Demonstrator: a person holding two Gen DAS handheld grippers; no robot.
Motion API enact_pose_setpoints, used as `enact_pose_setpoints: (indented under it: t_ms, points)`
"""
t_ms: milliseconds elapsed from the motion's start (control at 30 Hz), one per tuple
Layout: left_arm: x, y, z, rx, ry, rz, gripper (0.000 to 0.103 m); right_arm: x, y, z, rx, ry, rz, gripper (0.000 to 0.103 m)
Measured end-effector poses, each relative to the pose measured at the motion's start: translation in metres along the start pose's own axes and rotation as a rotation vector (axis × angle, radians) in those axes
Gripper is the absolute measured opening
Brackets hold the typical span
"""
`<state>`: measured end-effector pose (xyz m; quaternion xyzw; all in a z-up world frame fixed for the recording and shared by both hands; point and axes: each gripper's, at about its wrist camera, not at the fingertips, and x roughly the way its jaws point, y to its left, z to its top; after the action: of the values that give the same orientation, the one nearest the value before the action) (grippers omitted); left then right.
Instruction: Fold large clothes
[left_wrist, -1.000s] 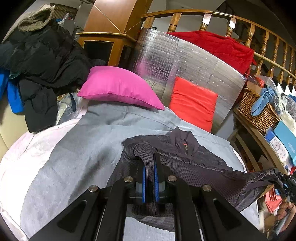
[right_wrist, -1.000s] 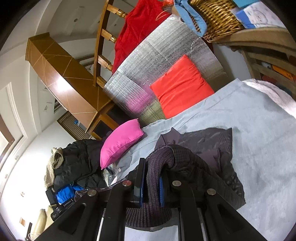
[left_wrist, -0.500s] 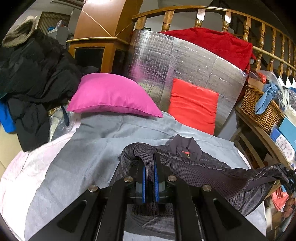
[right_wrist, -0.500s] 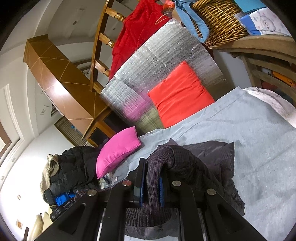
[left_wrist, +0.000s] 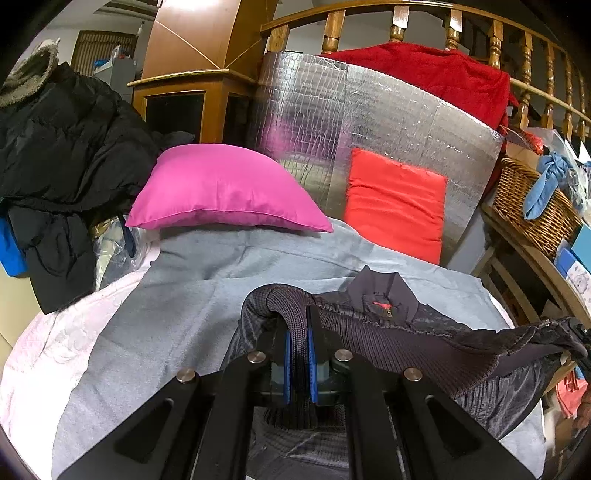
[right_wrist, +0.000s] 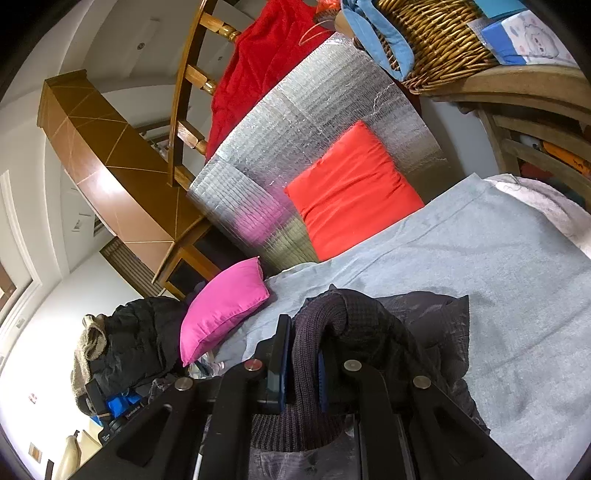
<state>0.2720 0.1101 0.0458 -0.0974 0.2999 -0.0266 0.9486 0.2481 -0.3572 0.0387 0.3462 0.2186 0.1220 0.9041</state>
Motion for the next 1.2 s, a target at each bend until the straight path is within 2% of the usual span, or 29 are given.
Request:
enact_pose_setpoints:
  t_ms: [567, 1200]
  points:
    - [0.020, -0.001, 0.004, 0.011, 0.023, 0.017, 0.008, 0.013, 0.006, 0.003, -0.013, 0.005, -0.042, 0.012]
    - [0.060, -0.004, 0.009, 0.042, 0.082, 0.052, 0.008, 0.052, -0.006, 0.014, -0.016, 0.046, -0.102, 0.012]
